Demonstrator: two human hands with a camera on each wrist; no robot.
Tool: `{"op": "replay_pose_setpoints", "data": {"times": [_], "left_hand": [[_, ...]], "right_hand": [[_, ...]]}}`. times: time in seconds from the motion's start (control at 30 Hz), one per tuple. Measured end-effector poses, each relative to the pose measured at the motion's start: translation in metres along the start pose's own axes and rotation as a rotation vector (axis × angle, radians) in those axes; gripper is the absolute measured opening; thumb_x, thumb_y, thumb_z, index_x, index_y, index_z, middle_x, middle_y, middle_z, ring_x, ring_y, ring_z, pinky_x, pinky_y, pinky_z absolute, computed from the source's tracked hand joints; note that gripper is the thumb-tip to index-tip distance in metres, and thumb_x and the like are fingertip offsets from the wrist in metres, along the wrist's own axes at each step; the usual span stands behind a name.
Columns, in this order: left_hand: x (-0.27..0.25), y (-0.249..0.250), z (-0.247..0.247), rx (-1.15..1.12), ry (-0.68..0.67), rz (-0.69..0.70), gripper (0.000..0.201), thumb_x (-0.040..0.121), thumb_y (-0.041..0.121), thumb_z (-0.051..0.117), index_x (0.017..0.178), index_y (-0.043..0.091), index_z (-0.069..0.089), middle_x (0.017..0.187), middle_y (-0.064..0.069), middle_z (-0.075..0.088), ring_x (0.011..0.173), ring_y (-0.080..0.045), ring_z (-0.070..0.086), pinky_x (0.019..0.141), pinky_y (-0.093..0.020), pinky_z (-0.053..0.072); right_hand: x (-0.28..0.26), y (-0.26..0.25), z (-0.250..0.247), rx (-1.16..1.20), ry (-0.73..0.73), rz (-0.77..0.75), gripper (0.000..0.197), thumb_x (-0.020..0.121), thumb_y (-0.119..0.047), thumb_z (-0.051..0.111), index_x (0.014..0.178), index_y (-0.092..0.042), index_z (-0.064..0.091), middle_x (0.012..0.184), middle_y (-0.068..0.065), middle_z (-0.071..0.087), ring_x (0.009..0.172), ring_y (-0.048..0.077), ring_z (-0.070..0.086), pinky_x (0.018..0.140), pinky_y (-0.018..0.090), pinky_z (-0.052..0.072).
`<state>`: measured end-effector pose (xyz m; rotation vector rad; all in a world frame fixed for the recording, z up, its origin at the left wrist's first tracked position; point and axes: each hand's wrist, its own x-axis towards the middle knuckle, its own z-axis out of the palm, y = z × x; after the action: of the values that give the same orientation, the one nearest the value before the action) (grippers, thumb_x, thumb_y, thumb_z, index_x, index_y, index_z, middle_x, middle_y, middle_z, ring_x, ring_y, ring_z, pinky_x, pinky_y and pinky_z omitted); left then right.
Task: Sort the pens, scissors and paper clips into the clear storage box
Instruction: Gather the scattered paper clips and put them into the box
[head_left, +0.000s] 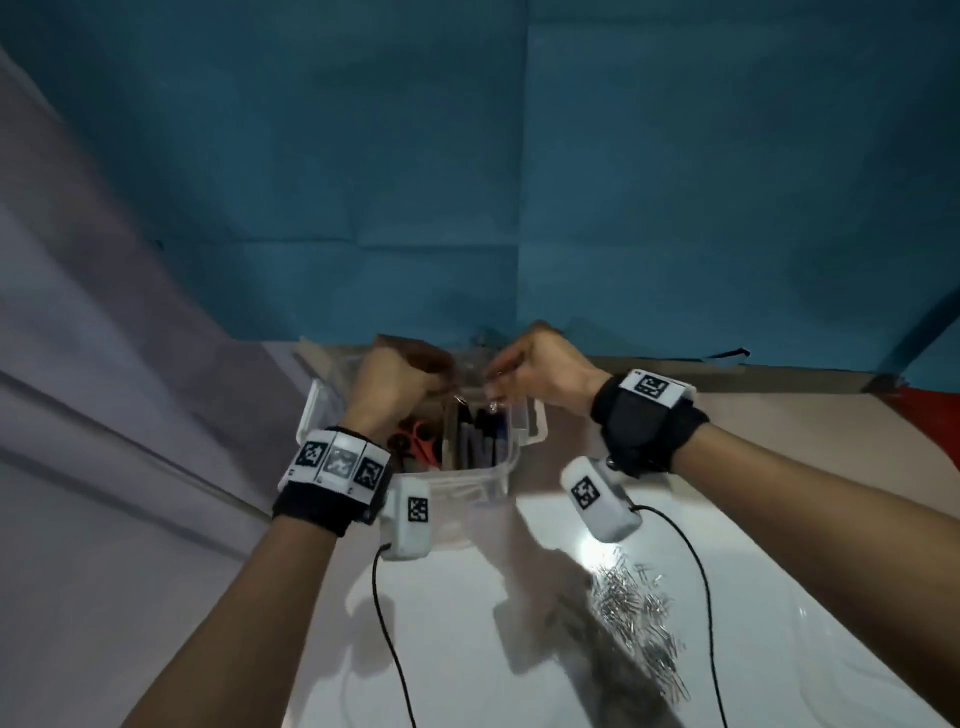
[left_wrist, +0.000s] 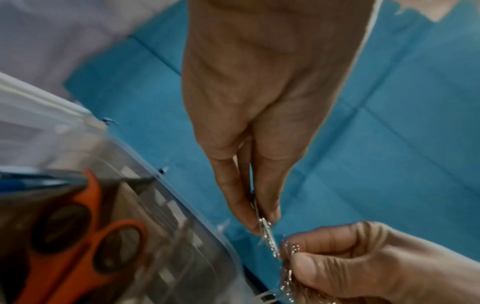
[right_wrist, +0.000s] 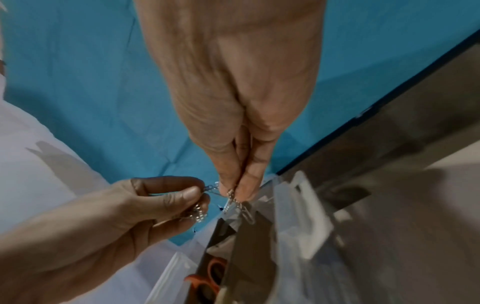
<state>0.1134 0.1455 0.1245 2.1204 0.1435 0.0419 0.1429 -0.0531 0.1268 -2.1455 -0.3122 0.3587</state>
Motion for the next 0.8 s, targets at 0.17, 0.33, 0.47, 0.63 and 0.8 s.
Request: {"op": "replay_pose_setpoints", "data": {"times": [0.17, 0.33, 0.47, 0.63, 0.8], "left_hand": [[0.043, -0.035, -0.013, 0.228, 0.065, -0.197, 0.017, 0.079, 0.03, 0.08, 0.086, 0.015, 0.079, 0.092, -0.005, 0.077, 0.092, -0.016, 0.071, 0.07, -0.022, 0.045], [0.083, -0.089, 0.003, 0.378, 0.082, -0.185, 0.041, 0.055, 0.065, 0.043, 0.076, 0.045, 0.073, 0.099, 0.002, 0.078, 0.091, -0.02, 0.073, 0.087, -0.036, 0.058], [0.06, -0.052, -0.003, 0.345, 0.04, -0.146, 0.036, 0.084, 0.017, 0.051, 0.092, 0.037, 0.08, 0.108, -0.001, 0.077, 0.097, -0.022, 0.072, 0.089, -0.037, 0.059], [0.034, -0.008, 0.005, 0.386, 0.084, -0.021, 0.021, 0.082, 0.003, 0.066, 0.094, 0.011, 0.081, 0.102, -0.014, 0.077, 0.101, -0.026, 0.072, 0.087, -0.029, 0.055], [-0.006, 0.021, 0.029, 0.296, -0.09, 0.066, 0.016, 0.085, 0.003, 0.061, 0.077, 0.007, 0.075, 0.068, -0.013, 0.074, 0.06, -0.02, 0.075, 0.059, -0.033, 0.06]], "right_hand": [[0.059, -0.031, 0.046, -0.129, 0.065, 0.019, 0.02, 0.076, -0.009, 0.081, 0.096, -0.007, 0.08, 0.089, 0.005, 0.078, 0.081, 0.013, 0.071, 0.068, 0.017, 0.049], [0.09, -0.03, 0.072, -0.208, 0.102, 0.078, 0.02, 0.084, -0.01, 0.068, 0.102, -0.008, 0.077, 0.108, 0.011, 0.075, 0.106, 0.026, 0.068, 0.086, 0.025, 0.053], [0.088, -0.028, 0.066, -0.222, 0.081, 0.053, 0.023, 0.086, -0.005, 0.066, 0.106, -0.006, 0.076, 0.112, 0.012, 0.074, 0.109, 0.025, 0.067, 0.091, 0.028, 0.053], [0.062, -0.023, 0.036, -0.161, 0.098, 0.064, 0.021, 0.076, 0.008, 0.069, 0.091, -0.004, 0.079, 0.094, 0.011, 0.076, 0.091, 0.024, 0.072, 0.086, 0.037, 0.059], [0.005, -0.006, -0.004, 0.107, -0.037, 0.086, 0.01, 0.083, 0.007, 0.068, 0.076, 0.002, 0.071, 0.071, 0.025, 0.069, 0.053, 0.025, 0.069, 0.051, 0.03, 0.058]]}}
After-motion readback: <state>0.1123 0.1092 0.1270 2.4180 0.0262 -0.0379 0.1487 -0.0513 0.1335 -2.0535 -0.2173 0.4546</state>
